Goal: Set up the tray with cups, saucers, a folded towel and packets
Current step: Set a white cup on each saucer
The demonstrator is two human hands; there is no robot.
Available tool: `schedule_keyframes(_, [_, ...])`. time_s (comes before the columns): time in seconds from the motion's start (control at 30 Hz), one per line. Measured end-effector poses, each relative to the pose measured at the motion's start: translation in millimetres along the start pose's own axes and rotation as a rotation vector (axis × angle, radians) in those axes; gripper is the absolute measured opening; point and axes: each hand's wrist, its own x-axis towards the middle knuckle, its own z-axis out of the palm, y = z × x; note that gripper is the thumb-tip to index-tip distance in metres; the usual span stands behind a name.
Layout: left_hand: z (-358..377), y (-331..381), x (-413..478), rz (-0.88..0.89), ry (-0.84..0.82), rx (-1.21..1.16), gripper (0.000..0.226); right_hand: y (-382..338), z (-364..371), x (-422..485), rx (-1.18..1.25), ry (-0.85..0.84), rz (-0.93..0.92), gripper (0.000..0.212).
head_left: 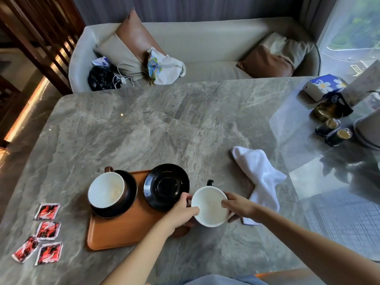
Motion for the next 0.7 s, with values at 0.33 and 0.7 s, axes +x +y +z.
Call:
schedule_keyframes(0.33, [-61, 8, 4, 0.060, 0.185, -0.105, 0.029, -64, 21, 36, 0.051, -0.008, -0.112, 0.046])
schedule_keyframes(0.7, [-99, -18, 19, 0.065, 0.280, -0.120, 0.028, -88, 61, 76, 0.013, 0.149, -0.115, 0.042])
